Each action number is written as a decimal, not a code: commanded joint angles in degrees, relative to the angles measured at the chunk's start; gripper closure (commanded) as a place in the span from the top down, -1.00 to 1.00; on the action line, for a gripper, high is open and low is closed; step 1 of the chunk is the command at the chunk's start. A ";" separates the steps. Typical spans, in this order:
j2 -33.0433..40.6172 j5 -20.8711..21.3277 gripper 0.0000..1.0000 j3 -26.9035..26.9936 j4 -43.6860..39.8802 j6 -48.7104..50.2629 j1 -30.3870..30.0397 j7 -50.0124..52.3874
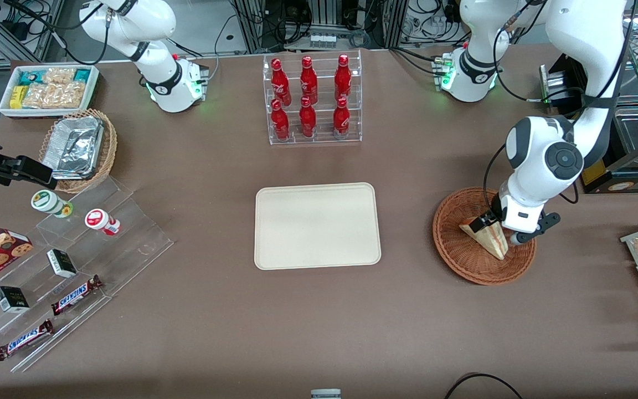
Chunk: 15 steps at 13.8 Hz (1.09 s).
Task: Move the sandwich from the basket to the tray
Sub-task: 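Close the left gripper on the sandwich wedge and lift it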
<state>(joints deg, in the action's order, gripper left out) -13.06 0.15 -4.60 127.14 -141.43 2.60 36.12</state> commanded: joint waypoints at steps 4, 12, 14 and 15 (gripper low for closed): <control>-3.29 1.08 0.68 0.12 0.30 -4.91 -1.02 0.70; -0.75 1.69 -1.00 0.12 -0.40 -1.94 -0.66 -0.17; 1.01 4.50 -1.00 0.03 -3.29 3.76 -0.66 -0.09; 1.63 4.85 -1.00 -0.14 -5.66 7.79 -0.32 -0.09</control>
<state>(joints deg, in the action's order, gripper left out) -14.18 3.35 -4.46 124.74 -140.30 1.94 35.96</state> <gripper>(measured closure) 0.692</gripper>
